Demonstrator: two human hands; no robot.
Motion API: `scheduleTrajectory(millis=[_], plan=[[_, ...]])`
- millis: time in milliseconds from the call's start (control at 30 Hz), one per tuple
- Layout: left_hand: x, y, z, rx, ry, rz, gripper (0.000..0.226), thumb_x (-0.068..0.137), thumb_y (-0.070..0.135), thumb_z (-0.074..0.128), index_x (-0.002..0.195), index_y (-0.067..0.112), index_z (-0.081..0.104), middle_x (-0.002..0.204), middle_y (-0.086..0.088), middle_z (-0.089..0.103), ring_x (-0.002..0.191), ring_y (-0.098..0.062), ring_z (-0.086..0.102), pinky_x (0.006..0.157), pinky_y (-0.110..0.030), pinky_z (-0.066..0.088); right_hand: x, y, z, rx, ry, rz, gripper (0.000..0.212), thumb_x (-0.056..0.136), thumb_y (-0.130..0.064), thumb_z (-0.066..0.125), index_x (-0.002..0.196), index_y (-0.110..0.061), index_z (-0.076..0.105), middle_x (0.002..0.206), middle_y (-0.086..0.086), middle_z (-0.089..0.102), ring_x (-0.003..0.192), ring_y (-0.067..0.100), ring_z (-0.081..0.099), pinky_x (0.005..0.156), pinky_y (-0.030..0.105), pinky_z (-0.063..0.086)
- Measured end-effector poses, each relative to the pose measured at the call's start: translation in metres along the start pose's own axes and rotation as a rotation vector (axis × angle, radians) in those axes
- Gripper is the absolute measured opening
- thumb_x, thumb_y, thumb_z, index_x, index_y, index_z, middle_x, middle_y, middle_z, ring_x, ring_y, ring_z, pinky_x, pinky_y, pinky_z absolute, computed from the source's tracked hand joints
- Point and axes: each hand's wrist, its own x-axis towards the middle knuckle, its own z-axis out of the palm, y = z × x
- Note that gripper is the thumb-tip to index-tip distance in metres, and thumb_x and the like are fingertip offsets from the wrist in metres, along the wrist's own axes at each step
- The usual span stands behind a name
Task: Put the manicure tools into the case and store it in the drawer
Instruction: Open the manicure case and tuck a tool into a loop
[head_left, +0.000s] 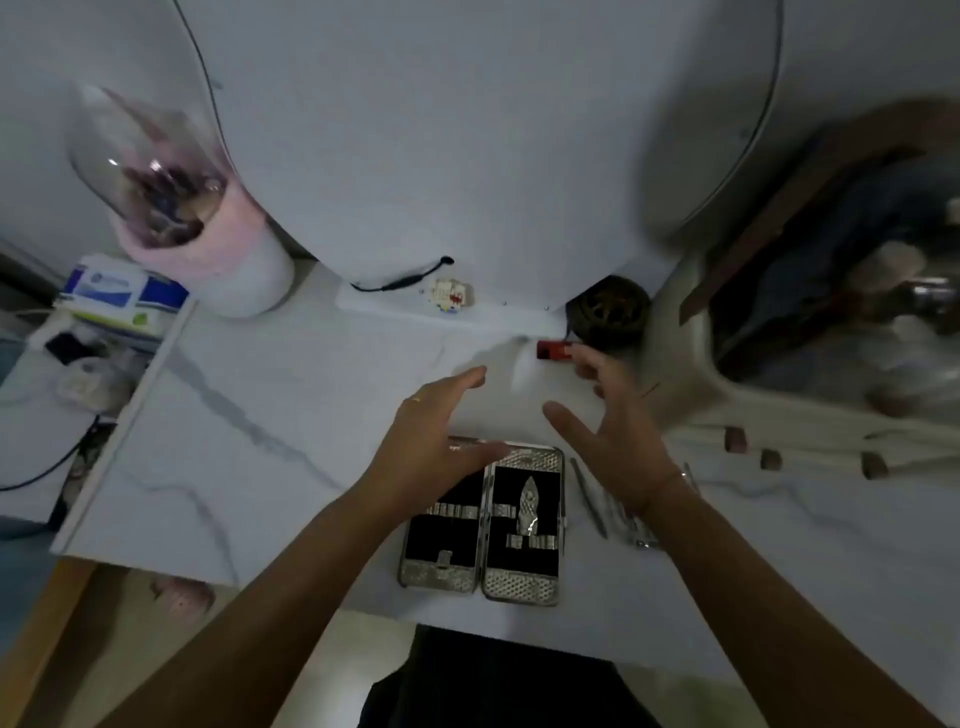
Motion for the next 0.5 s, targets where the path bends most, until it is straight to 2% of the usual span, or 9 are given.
scheduleTrajectory(millis=[167, 233, 367, 500], plan=[[0.013, -0.031, 0.018, -0.013, -0.006, 0.092, 0.078, 0.073, 0.049, 0.074, 0.140, 0.037, 0.036, 0.136, 0.018, 0.048, 0.128, -0.004, 0.041, 0.104, -0.029, 0.037, 0.001, 0.023, 0.021, 0.030, 0.042, -0.006, 0.062, 0.082, -0.036, 0.061, 0.136, -0.024, 0.033, 0.130, -0.012, 0.039, 0.116, -0.005, 0.038, 0.094, 0.005, 0.027], [0.018, -0.038, 0.025, -0.015, -0.031, 0.138, 0.076, 0.073, 0.053, 0.071, 0.139, 0.038, 0.038, 0.134, 0.022, 0.048, 0.126, 0.002, 0.041, 0.104, -0.030, 0.041, -0.004, 0.033, 0.031, 0.072, 0.073, -0.012, 0.064, 0.079, -0.040, 0.060, 0.136, -0.027, 0.033, 0.133, -0.012, 0.040, 0.118, -0.006, 0.039, 0.096, 0.003, 0.029], [0.027, -0.049, 0.035, 0.048, -0.033, 0.214, 0.072, 0.072, 0.056, 0.066, 0.137, 0.038, 0.042, 0.134, 0.026, 0.048, 0.125, 0.011, 0.040, 0.108, -0.026, 0.035, -0.013, 0.048, 0.041, 0.142, 0.104, -0.061, 0.068, 0.078, -0.048, 0.057, 0.137, -0.027, 0.033, 0.133, -0.014, 0.042, 0.122, -0.007, 0.040, 0.100, 0.006, 0.032], [0.025, -0.057, 0.042, -0.039, 0.013, 0.264, 0.068, 0.071, 0.051, 0.071, 0.133, 0.041, 0.045, 0.125, 0.026, 0.057, 0.119, 0.011, 0.047, 0.097, -0.018, 0.042, -0.026, 0.053, 0.040, 0.138, 0.163, -0.086, 0.056, 0.082, -0.043, 0.059, 0.132, -0.034, 0.035, 0.129, -0.019, 0.043, 0.115, -0.014, 0.040, 0.093, 0.006, 0.035]])
